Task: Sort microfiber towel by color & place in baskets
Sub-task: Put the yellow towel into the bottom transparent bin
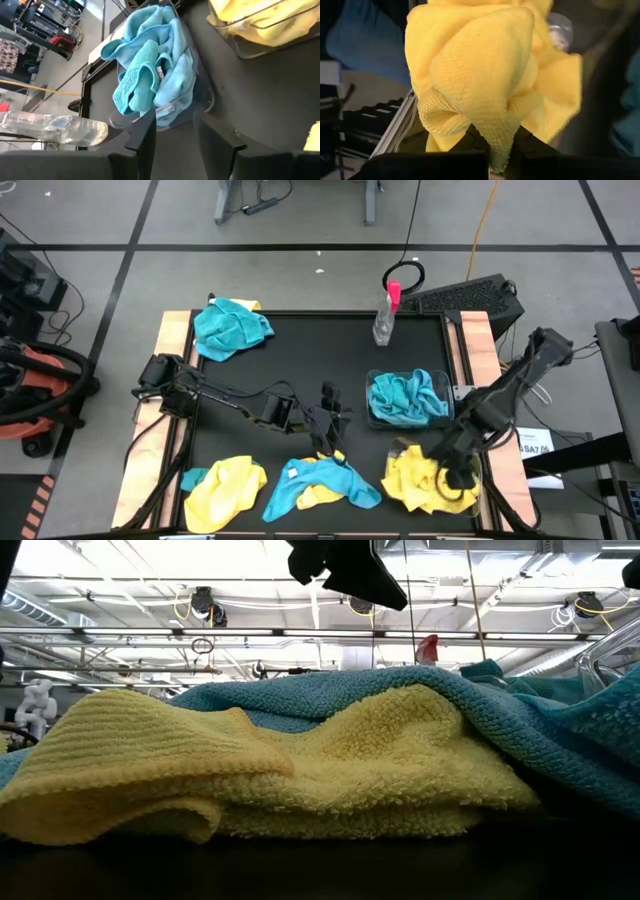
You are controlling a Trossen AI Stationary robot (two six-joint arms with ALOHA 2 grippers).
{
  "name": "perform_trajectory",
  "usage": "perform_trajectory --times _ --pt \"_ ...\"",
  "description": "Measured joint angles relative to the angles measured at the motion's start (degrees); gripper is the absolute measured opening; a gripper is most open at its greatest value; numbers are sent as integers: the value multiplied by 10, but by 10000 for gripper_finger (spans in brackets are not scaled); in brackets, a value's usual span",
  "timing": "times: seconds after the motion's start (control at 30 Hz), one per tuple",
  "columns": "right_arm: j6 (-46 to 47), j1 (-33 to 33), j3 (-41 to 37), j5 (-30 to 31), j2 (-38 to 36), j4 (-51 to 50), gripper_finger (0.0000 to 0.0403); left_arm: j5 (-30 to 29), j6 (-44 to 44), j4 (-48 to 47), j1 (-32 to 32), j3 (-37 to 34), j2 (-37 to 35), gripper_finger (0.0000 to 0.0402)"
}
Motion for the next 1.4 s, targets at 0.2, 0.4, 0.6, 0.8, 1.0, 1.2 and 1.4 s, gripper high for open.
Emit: perform_trajectory --times 0.2,0.4,0.6,0.8,1.0,1.2,1.4 --pt "-35 0 0 0 89 44 10 0 0 -5 0 0 0 139" --pt "-73 0 0 0 166 82 16 1 -14 -20 0 0 0 139" --pt "-114 0 0 1 236 121 27 2 -31 -45 0 0 0 139" --pt "-134 0 1 -1 295 137 29 2 -45 -61 0 0 0 139" --pt "-140 0 3 3 322 134 42 2 -46 -71 0 0 0 139" --pt "-138 0 0 3 295 119 82 2 -46 -75 0 0 0 139" --pt "-102 -1 -2 10 231 109 131 2 -46 -81 0 0 0 139"
